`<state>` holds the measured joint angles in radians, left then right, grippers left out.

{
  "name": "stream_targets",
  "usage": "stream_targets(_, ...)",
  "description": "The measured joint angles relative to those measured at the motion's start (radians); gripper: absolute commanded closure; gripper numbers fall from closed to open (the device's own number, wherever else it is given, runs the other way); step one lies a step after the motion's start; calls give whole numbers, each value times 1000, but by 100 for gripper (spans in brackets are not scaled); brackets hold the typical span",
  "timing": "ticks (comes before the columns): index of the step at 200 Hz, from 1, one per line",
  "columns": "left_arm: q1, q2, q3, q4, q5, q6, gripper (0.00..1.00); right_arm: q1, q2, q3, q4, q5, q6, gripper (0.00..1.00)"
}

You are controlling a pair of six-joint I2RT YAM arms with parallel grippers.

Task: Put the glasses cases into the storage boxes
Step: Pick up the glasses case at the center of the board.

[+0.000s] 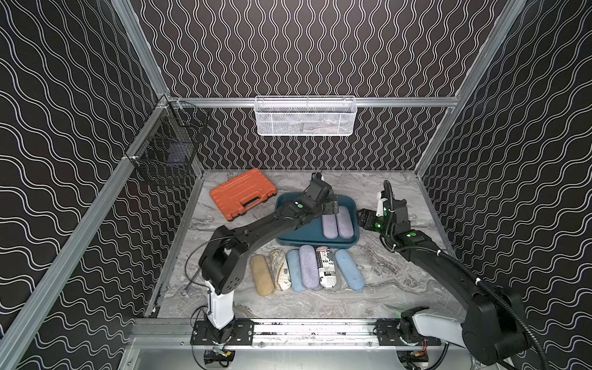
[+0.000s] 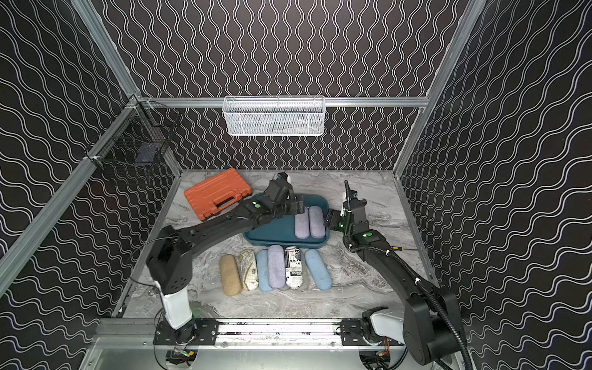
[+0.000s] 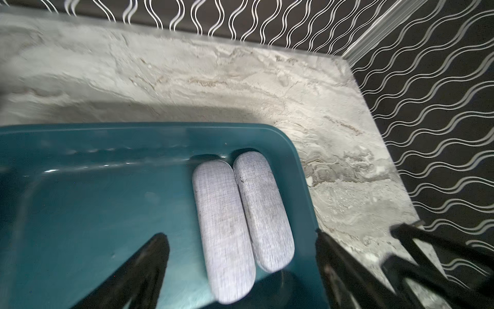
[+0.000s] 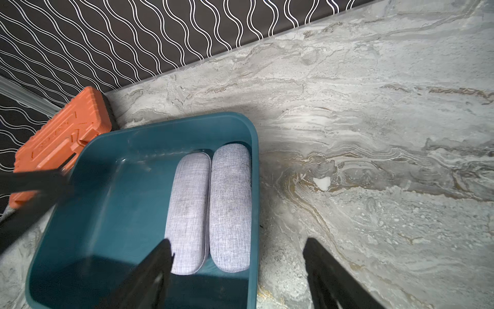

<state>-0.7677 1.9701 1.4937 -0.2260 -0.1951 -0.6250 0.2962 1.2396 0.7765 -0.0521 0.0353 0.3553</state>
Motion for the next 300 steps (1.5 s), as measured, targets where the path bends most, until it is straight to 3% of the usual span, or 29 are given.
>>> stream_targets(70,5,-346,-342,-69,-69,29,11,0,12,-10,13,-87,0,19)
stream_targets(110,6,-473,-502,-135,-96,23,12,0,13,-27,17,-114,0,19)
stream_targets(210,6,-663,-763,-303,-184,-158,12,0,51,-30,35,-156,19,18)
stream_targets(300,8,-703,-896,-373,-215,-314,19,0,50,-47,43,-169,23,17)
